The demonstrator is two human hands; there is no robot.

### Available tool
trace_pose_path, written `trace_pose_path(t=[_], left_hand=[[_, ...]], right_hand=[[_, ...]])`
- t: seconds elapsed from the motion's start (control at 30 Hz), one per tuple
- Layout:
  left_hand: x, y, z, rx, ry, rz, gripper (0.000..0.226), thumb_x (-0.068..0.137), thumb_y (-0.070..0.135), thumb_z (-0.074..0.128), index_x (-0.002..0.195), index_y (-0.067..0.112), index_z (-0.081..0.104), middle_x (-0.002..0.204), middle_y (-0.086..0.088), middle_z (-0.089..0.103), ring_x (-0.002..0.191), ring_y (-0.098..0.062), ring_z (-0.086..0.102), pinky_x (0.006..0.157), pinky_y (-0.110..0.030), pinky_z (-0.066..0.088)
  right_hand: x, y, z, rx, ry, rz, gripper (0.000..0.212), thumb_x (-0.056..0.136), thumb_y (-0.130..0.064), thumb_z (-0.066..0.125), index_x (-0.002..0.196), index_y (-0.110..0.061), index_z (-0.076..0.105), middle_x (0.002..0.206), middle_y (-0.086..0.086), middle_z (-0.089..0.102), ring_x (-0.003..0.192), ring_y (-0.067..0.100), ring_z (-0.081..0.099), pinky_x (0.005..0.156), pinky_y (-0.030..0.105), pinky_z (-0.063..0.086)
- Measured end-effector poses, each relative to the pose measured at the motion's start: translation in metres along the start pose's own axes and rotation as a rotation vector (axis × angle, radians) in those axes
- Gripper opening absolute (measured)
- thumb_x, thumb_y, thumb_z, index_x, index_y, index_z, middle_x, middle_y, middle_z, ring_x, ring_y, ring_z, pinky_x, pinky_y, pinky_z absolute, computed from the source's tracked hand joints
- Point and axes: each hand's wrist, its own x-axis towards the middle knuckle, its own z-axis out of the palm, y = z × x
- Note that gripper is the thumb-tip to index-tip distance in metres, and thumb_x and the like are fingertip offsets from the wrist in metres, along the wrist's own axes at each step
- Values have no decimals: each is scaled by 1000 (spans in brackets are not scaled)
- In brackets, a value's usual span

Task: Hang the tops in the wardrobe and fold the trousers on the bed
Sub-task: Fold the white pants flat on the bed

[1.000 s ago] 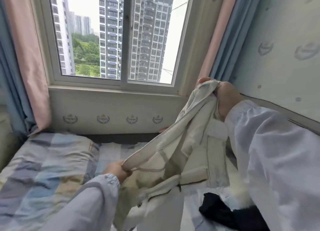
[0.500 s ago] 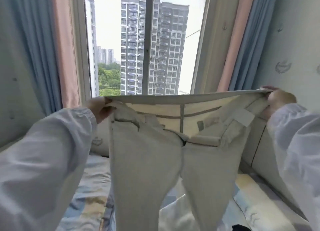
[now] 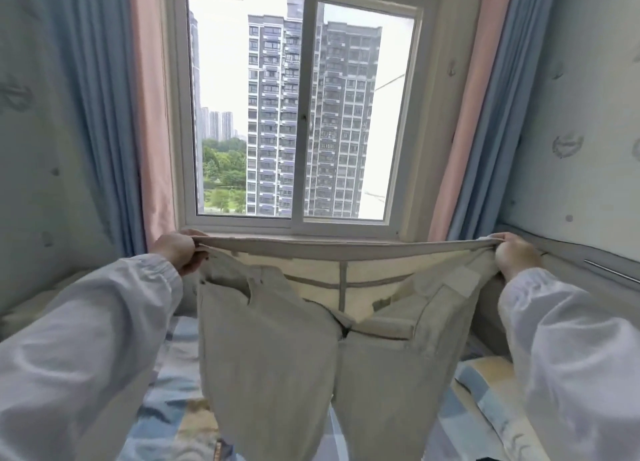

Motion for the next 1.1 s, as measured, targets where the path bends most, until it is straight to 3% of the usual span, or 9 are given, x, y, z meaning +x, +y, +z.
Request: trace_pose_path(t=[0.17,0.3,0.4,0.67,0.77,0.87,0.93,1.0,1.1], left_hand=[[-10,14,-27,118,-190,172,30,93,-8,34,94,4,61,79,-15,56,48,-13,62,39,-13,45],[-23,2,-40,446,-517,293,35,84,-9,60,104,19,65,97,-4,66,86,-14,61,62,-8,51],[-24,-14,-39,649,-628,300,54,75,-14,66,108,28,62,101,3,65,90,-11,60,70,-9,48],[-23,-53,-15,840,-228,722,43,80,-1,64,74,42,67,59,35,60,76,-11,64,67,-5,45],[-20,-53,-13,646,-2,875,53,82,-5,62,74,46,69,77,13,65,76,-14,60,78,-26,50],[-35,-40,0,122,85,803,59,85,-12,49,77,44,64,94,13,51,88,4,54,84,-10,41],[-50,-26,18,-87,-52,730,54,91,-8,42,79,40,62,97,9,52,93,-5,54,79,-18,44],[-66,-13,39,-303,-329,637,47,95,-1,40,76,37,61,95,6,63,95,-18,60,72,-30,49],[-100,6,71,-419,-687,560,29,86,9,53,71,31,65,79,4,66,75,-18,65,65,-32,52]], right_hand=[[14,-10,-14,382,-69,73,41,84,7,32,66,-20,56,46,-11,61,71,18,53,58,20,42],[14,2,-22,523,-194,127,61,89,8,29,46,-14,65,41,-6,60,40,8,58,40,13,45],[13,11,-22,547,-296,152,74,90,10,22,32,-12,63,36,0,57,31,7,54,34,14,44],[19,21,-41,346,-474,150,65,90,11,21,42,-14,57,48,10,56,39,21,52,33,16,42],[21,16,-60,155,-655,149,66,83,17,19,33,-14,49,54,10,45,43,22,41,34,22,36],[18,4,-71,-20,-746,149,41,67,11,43,34,-11,49,47,7,42,35,16,39,35,20,33],[15,-13,-68,-229,-714,90,29,59,12,41,44,-11,53,56,10,46,43,18,40,43,20,32],[17,-25,-51,-379,-610,-55,38,74,15,31,58,-10,55,67,11,51,57,22,44,51,23,34],[13,-43,-9,-314,-522,-214,52,78,11,26,57,-20,62,83,11,63,78,28,55,69,33,46]])
